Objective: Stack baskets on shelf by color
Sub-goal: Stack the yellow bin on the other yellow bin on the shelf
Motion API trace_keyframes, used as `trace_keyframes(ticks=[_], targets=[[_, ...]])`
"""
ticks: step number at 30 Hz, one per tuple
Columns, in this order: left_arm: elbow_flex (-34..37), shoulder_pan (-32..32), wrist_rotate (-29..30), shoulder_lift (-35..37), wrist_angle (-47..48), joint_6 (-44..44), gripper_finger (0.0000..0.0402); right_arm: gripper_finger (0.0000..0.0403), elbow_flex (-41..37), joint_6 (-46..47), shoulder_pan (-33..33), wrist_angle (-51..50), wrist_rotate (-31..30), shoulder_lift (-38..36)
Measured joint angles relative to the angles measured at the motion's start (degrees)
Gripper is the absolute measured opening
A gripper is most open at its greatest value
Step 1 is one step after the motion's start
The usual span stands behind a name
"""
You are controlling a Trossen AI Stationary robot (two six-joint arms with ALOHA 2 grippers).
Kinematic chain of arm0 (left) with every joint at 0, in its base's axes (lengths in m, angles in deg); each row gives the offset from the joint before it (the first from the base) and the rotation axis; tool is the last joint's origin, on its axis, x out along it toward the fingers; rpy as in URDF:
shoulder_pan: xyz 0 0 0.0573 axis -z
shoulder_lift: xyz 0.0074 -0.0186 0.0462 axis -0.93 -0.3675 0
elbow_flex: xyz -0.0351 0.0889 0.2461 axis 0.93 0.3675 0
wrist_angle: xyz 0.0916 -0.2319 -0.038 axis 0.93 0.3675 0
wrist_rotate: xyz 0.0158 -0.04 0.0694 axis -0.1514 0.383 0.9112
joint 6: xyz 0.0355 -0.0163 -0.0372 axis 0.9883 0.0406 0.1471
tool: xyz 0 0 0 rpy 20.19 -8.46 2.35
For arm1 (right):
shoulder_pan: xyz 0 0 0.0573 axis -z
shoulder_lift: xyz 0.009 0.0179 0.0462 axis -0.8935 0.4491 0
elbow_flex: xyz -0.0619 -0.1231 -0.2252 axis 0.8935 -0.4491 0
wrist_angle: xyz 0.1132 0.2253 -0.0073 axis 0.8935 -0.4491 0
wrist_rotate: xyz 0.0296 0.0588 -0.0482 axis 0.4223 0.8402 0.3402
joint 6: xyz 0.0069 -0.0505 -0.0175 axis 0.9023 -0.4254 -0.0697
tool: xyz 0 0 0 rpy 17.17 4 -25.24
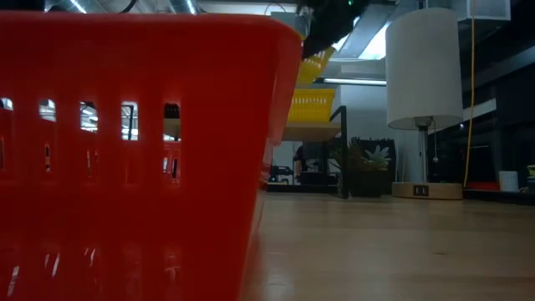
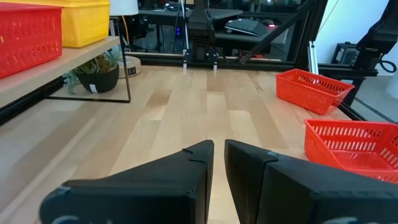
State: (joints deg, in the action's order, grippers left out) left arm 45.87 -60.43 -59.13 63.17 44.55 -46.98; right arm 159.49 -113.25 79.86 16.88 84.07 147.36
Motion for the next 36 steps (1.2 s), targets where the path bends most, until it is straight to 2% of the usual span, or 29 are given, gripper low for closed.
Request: trace_keyframes(ticks=[4, 17, 29, 36], targets=[[0.0, 0.0, 0.2, 0.0, 0.0, 0.2, 0.0032, 0.0000, 0.0, 4.4, 1.8, -3.5, -2.8, 1.1], [0.0, 0.0, 0.3, 0.0, 0.0, 1.1, 0.0032, 0.0002, 0.0, 3.3, 3.1, -4.5, -3.2, 4.4], [0.0, 0.0, 0.4, 0.0, 0.0, 1.1, 0.0032, 0.0082, 0.0, 4.7, 3.0, -4.1, -4.7, 4.1], [0.0, 0.0, 0.4, 0.0, 0.0, 1.1, 0.0032, 0.0110, 3.6, 5.3, 3.0, -5.5, -1.2, 4.0]])
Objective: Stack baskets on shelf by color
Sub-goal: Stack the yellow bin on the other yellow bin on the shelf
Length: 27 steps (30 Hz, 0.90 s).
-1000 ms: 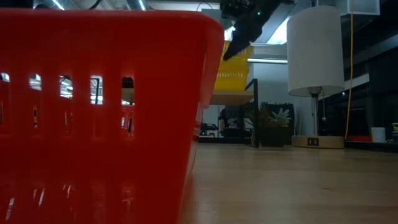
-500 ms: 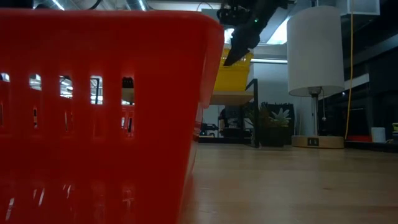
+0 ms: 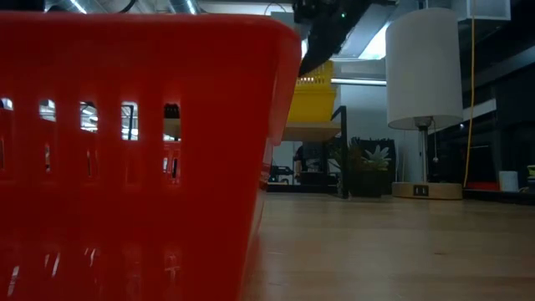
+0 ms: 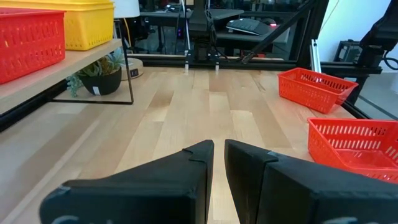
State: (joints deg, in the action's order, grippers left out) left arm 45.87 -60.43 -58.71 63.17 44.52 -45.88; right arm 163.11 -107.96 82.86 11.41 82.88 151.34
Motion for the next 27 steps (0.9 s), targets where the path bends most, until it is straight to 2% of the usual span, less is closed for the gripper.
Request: trace_keyframes(ticks=[5, 10, 20, 24, 27], targets=[[0.0, 0.0, 0.0, 0.0, 0.0, 0.0, 0.0032, 0.0112, 4.4, 1.0, 0.0, -5.9, 0.9, -0.1], [0.0, 0.0, 0.0, 0.0, 0.0, 0.4, 0.0032, 0.0112, 4.9, 2.6, -0.2, -8.8, -3.1, -0.1], [0.0, 0.0, 0.0, 0.0, 0.0, 0.4, 0.0032, 0.0113, -0.2, 3.6, -1.6, -6.8, -3.9, 0.2], [0.0, 0.0, 0.0, 0.0, 0.0, 0.1, 0.0032, 0.0113, 3.4, 2.2, -2.6, -6.2, -8.1, 0.2], [0.0, 0.0, 0.0, 0.0, 0.0, 0.1, 0.0032, 0.0113, 5.8, 2.0, -2.8, -6.1, -8.6, 0.2]])
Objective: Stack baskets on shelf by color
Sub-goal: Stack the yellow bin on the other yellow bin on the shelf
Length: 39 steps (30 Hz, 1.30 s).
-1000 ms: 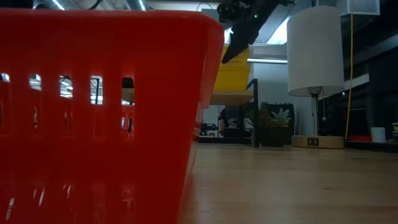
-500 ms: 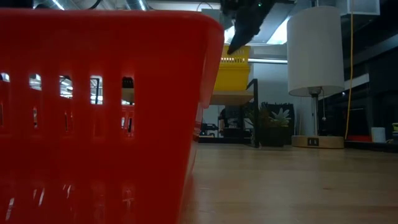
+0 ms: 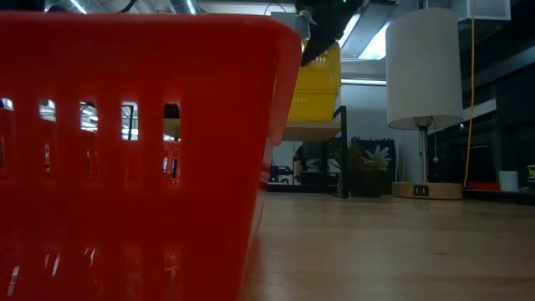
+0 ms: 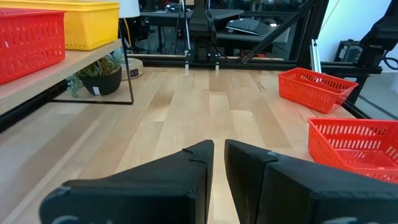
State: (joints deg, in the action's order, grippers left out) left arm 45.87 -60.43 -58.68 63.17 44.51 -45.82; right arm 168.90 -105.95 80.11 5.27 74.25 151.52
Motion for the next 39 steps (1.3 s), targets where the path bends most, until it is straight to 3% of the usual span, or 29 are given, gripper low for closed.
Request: trace_keyframes(ticks=[8, 18, 39], targets=[[0.0, 0.0, 0.0, 0.0, 0.0, 0.0, 0.0032, 0.0113, -0.4, 0.4, -0.3, -3.1, 0.0, 0.2], [0.0, 0.0, 0.0, 0.0, 0.0, 0.3, 0.0032, 0.0106, -0.3, -6.0, -2.4, -1.1, -3.4, 0.2], [0.0, 0.0, 0.0, 0.0, 0.0, 0.4, 0.0032, 0.0104, -0.2, -5.6, -2.4, -8.3, -5.4, 0.2]])
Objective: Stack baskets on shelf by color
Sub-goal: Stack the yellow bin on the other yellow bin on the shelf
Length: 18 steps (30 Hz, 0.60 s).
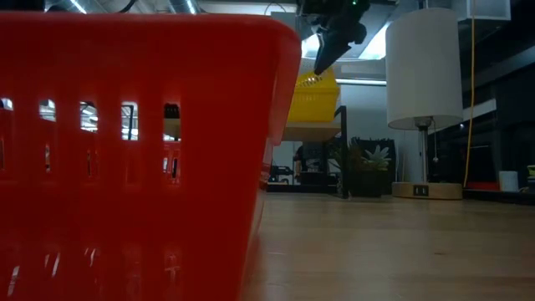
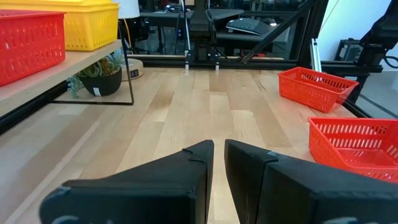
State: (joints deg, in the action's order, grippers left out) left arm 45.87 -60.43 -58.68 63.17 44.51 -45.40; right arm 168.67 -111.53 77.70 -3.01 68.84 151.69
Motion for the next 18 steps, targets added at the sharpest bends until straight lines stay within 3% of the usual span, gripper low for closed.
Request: trace_keyframes(ticks=[5, 12, 18], targets=[[0.0, 0.0, 0.0, 0.0, 0.0, 0.0, 0.0032, 0.0087, 0.0, -0.1, 0.0, 0.0, 0.0, 0.0], [0.0, 0.0, 0.0, 0.0, 0.0, 0.0, 0.0032, 0.0011, 0.0, -1.3, -0.1, 0.0, 0.0, 0.0], [0.0, 0.0, 0.0, 0.0, 0.0, 0.3, 0.0032, 0.0007, 0.0, -1.7, -1.6, 1.0, -5.7, 0.0]])
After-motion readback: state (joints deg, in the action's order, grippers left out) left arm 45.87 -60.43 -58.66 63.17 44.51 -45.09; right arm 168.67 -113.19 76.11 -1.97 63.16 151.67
